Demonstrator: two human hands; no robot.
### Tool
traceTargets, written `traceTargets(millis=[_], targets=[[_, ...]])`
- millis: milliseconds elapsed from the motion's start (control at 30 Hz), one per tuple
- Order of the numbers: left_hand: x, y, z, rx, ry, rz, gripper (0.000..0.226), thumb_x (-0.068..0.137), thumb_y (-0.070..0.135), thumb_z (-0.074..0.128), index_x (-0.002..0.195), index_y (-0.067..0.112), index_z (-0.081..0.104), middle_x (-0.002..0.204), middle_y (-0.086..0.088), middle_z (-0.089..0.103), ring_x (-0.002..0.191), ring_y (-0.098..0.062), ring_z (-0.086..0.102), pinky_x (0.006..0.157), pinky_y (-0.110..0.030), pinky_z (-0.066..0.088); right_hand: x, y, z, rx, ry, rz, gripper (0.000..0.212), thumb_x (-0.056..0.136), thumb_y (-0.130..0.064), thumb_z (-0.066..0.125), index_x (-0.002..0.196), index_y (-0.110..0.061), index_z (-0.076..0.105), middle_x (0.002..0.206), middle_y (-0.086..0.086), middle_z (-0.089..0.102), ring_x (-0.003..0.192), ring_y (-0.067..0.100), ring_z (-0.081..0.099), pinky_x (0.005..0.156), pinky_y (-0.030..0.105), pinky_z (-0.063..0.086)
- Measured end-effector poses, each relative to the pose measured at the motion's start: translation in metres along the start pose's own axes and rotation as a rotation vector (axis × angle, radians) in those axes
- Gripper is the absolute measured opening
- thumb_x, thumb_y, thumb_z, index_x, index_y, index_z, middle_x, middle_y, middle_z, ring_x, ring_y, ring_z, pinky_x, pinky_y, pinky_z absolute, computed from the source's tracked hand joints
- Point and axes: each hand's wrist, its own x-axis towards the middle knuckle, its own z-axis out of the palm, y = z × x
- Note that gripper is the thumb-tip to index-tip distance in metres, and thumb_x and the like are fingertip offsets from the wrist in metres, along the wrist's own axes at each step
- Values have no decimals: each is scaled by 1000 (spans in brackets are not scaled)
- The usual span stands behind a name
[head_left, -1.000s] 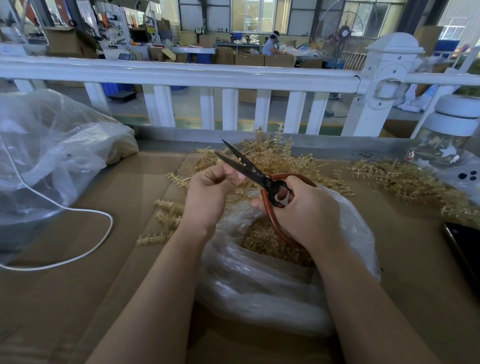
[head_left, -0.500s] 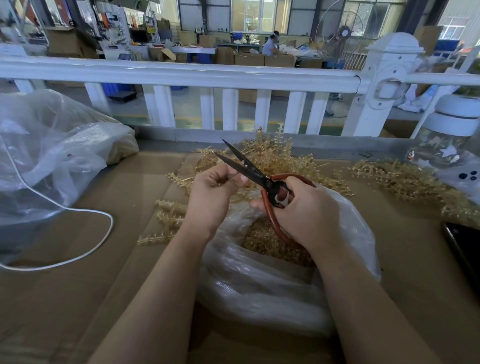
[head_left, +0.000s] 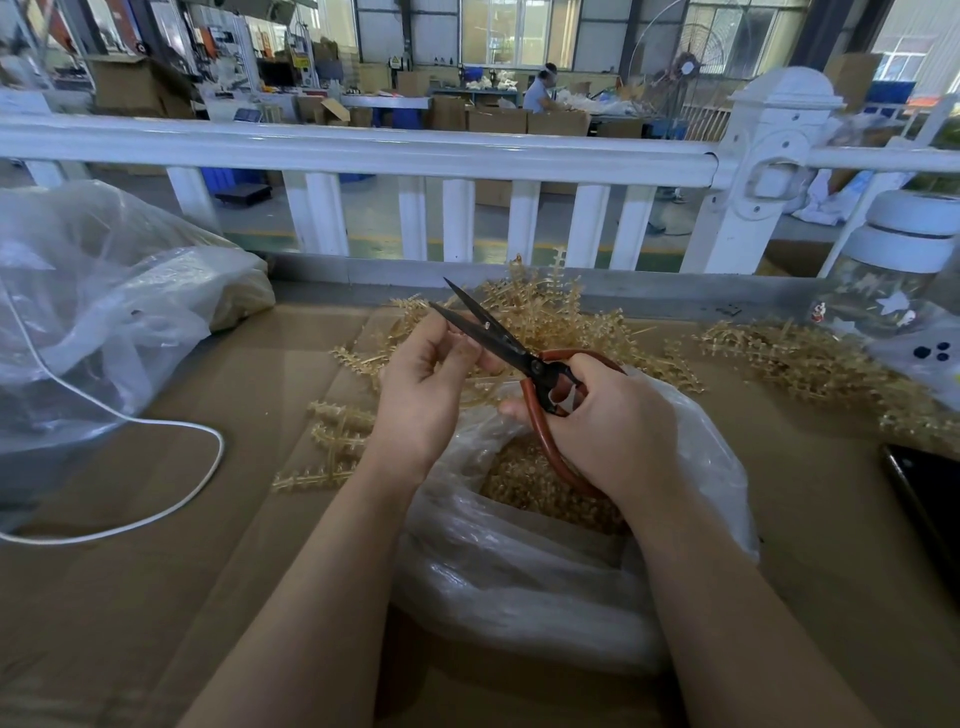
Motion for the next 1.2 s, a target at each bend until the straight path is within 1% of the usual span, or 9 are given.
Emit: traceTargets(millis=[67,167,433,533,667,800,1000,1133,1200], targets=[[0,-1,1,-3,-5,-19,15,99,6,52,97,14,65,74,7,66,79,-13,64,81,-30,48,0,0,0,-5,-4,2,63,71,-89,50,89,-31,66,67,-16,63,61,3,57,54,24,51],[0,-1,1,-14,-12,-24,16,99,7,52,96,17,65,74,7,67,79,-13,65,82,-30,49,0,0,0,-3,-9,9,63,70,-89,51,88,-30,66,67,-15,63,61,3,58,55,26,52],[-1,0,1,-89,-29,-25,13,99,10,53,95,13,65,73,5,66,78,-12,63,82,-24,49,0,0,1,20,-18,16,58,72,-86,57,84,-30,66,64,-16,61,59,0,56,51,13,41],[-1,0,2,-103,-24,-26,13,100,10,53,96,13,65,73,6,66,76,-9,63,79,-19,49,0,-1,1,6,-14,20,58,71,-86,59,81,-29,65,62,-15,60,58,0,55,50,14,39],[-1,1,2,-101,-16,-19,13,100,8,53,98,11,65,73,7,65,75,-8,63,78,-18,49,1,0,1,0,-26,19,65,69,-88,55,86,-27,69,68,-15,65,63,5,59,56,19,48],[-1,0,3,-85,-16,-21,14,100,8,53,96,14,65,72,9,66,75,-7,63,79,-18,48,1,0,-1,8,-34,31,62,69,-87,55,86,-29,68,67,-16,63,60,2,55,53,9,37],[0,-1,1,-120,-40,-37,11,100,8,52,96,11,63,74,1,63,77,-12,61,83,-24,49,1,-2,-1,65,-75,41,56,69,-86,58,91,-36,68,64,-22,58,60,-5,54,51,12,38],[0,0,2,-124,-35,-36,13,100,5,52,95,12,62,75,-2,63,77,-11,61,82,-21,49,0,-3,-2,85,-88,47,49,68,-87,58,88,-42,61,62,-27,54,60,-9,52,50,10,31],[0,0,2,-120,-33,-35,13,100,5,52,95,12,62,74,-1,63,76,-10,61,81,-21,49,1,-3,-1,82,-86,52,53,66,-90,54,88,-42,60,64,-26,55,61,-9,53,50,11,34]])
